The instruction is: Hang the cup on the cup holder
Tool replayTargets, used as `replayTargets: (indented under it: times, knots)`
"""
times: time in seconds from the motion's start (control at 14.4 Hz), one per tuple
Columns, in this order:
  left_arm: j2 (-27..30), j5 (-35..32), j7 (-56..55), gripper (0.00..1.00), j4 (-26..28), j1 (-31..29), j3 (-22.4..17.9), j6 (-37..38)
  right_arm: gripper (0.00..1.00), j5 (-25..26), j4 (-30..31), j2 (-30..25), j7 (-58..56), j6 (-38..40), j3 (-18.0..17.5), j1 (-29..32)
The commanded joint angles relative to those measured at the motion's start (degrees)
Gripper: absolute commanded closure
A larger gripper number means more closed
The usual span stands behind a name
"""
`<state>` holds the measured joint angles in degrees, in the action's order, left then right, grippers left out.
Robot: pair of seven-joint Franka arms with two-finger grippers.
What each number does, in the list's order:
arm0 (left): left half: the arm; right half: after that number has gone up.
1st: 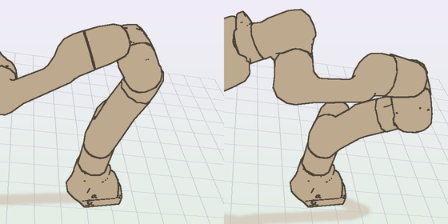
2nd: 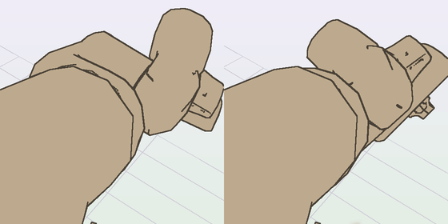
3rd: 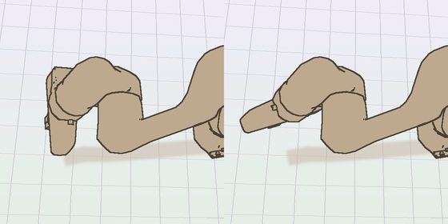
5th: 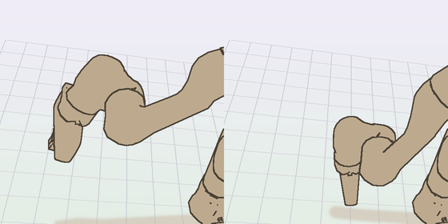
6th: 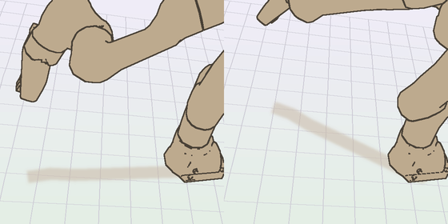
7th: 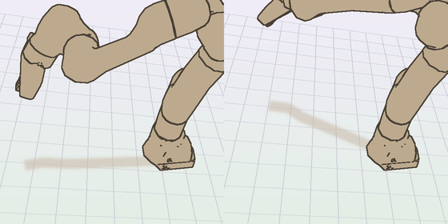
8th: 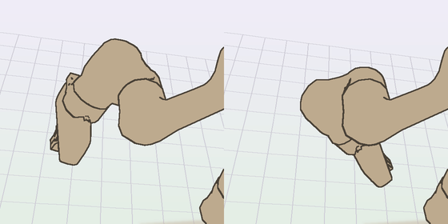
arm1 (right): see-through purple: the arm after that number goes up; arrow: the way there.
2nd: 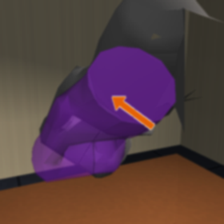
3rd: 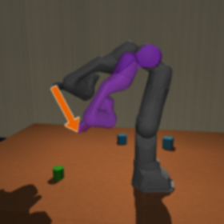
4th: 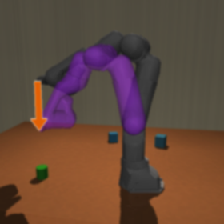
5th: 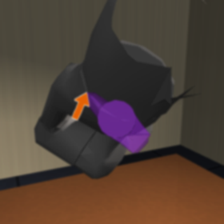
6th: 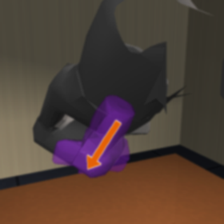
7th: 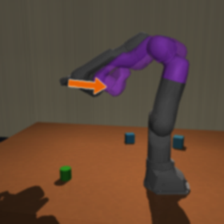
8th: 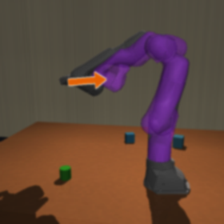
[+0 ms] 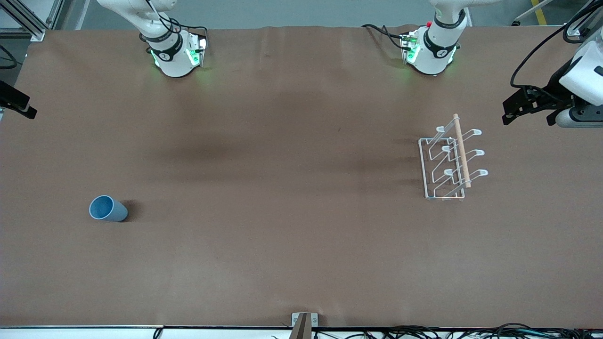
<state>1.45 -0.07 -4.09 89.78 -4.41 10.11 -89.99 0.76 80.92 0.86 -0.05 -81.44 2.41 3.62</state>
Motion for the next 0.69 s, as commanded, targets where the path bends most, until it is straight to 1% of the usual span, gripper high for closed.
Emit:
replayTargets:
  times: [0.0,0.14,0.21,0.35,0.62]
  knots:
    - [-1.18,0.51,0.58,0.00,-1.63,-0.16,0.09,1.13,0.00,-0.85,1.86,-0.07,-0.48,-1.60,-0.65,1.74]
    - [-1.36,0.42,0.58,0.00,-1.63,0.02,0.09,1.13,0.00,-0.85,5.89,-0.07,-0.57,-6.86,-0.65,3.14]
    - [-1.36,0.42,0.66,0.00,-1.63,0.02,0.09,1.13,0.00,-0.85,8.96,0.10,-0.65,-10.97,-0.65,3.85]
    - [-1.36,0.42,0.66,0.00,-1.63,0.10,0.09,1.13,0.00,-0.94,13.28,2.29,-0.74,-18.19,-0.74,5.51]
    - [-1.36,0.42,0.66,0.00,-1.63,0.19,0.09,1.13,0.01,-4.18,13.65,11.86,-4.95,-27.87,-0.74,9.73]
